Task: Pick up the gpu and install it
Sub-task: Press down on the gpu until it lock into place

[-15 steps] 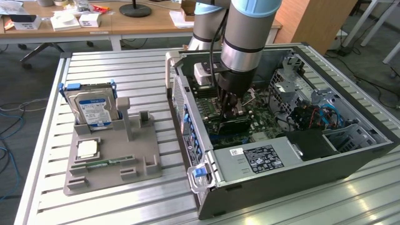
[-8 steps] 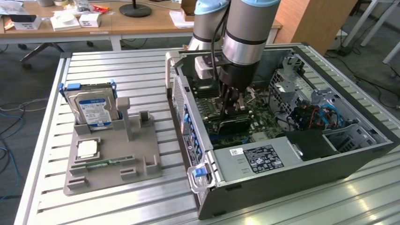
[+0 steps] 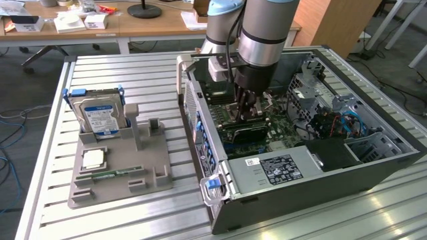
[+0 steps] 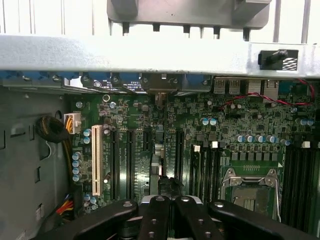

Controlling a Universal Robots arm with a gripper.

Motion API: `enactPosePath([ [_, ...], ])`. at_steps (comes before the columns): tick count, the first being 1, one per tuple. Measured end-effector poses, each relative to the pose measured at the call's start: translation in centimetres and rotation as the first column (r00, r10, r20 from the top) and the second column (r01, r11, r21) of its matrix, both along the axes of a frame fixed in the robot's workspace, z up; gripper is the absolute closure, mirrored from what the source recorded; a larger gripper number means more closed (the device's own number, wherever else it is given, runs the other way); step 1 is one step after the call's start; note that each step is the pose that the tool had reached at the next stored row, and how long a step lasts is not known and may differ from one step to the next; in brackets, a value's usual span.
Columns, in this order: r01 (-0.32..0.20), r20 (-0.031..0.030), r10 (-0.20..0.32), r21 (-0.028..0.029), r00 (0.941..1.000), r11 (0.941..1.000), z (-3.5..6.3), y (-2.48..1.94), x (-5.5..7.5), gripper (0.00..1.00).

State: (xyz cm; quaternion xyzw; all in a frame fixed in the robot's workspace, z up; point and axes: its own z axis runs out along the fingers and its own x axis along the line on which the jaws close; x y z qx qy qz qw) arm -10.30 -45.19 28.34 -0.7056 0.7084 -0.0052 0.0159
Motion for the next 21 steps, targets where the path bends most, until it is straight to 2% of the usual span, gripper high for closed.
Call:
enactPosePath([
  [12,0.000,-0.0002,0.000,-0.0002,1.0000,1.0000,0.02,0.00,0.0,0.90],
  [21,0.000,-0.0002,0.000,-0.0002,1.0000,1.0000,1.37,0.00,0.0,0.90],
])
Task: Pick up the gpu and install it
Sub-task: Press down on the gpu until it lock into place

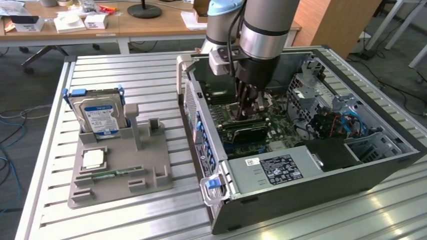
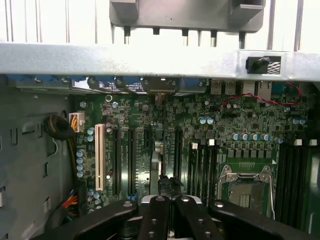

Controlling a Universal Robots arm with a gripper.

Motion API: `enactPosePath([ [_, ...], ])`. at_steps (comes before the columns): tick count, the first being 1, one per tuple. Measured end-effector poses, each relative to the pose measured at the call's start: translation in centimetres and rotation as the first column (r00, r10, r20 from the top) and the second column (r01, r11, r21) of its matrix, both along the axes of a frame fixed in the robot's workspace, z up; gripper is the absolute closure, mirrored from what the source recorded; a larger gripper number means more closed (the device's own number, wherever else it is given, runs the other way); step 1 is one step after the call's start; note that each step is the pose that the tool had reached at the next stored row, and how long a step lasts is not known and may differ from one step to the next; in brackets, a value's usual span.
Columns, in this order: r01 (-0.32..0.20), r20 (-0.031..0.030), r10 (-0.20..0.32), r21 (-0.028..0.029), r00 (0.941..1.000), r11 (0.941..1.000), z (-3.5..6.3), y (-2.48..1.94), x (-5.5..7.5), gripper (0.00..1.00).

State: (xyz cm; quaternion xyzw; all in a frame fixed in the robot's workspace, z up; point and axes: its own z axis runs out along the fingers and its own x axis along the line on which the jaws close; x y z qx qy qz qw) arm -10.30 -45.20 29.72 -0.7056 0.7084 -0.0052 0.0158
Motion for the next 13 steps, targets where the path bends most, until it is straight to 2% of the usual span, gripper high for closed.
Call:
enactPosePath([
  [13,0.000,0.0000,0.000,0.0001,1.0000,1.0000,0.51,0.00,0.32,0.90],
])
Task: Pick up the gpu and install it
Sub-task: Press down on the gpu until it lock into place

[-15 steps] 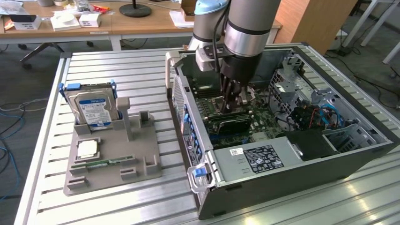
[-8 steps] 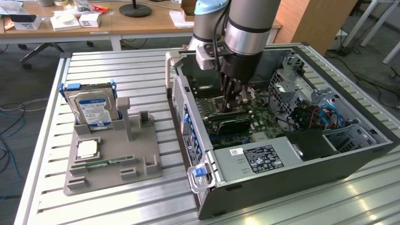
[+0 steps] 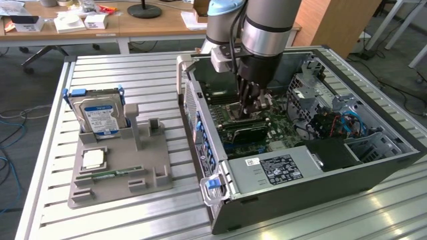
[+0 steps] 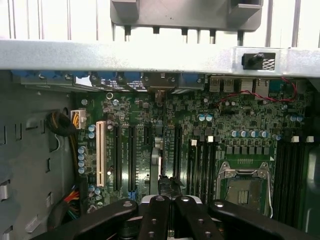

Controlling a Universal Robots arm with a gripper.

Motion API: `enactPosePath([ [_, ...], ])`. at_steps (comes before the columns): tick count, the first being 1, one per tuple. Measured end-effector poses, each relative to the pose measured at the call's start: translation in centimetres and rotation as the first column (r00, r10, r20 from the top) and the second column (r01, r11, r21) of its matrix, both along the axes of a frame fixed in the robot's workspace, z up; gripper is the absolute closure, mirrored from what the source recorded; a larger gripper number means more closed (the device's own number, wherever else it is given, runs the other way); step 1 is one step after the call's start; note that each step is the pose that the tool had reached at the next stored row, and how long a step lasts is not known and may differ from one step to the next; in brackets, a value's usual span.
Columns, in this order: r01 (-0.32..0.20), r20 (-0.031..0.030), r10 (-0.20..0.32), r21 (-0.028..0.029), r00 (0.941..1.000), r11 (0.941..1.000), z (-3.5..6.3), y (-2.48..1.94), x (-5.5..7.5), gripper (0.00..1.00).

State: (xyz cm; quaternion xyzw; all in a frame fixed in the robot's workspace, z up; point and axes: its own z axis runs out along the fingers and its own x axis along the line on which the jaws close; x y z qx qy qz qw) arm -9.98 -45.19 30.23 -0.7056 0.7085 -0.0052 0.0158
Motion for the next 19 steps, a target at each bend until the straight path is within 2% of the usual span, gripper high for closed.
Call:
enactPosePath([
  [19,0.000,-0.0001,0.000,-0.0002,1.0000,1.0000,0.02,0.00,0.26,0.90],
])
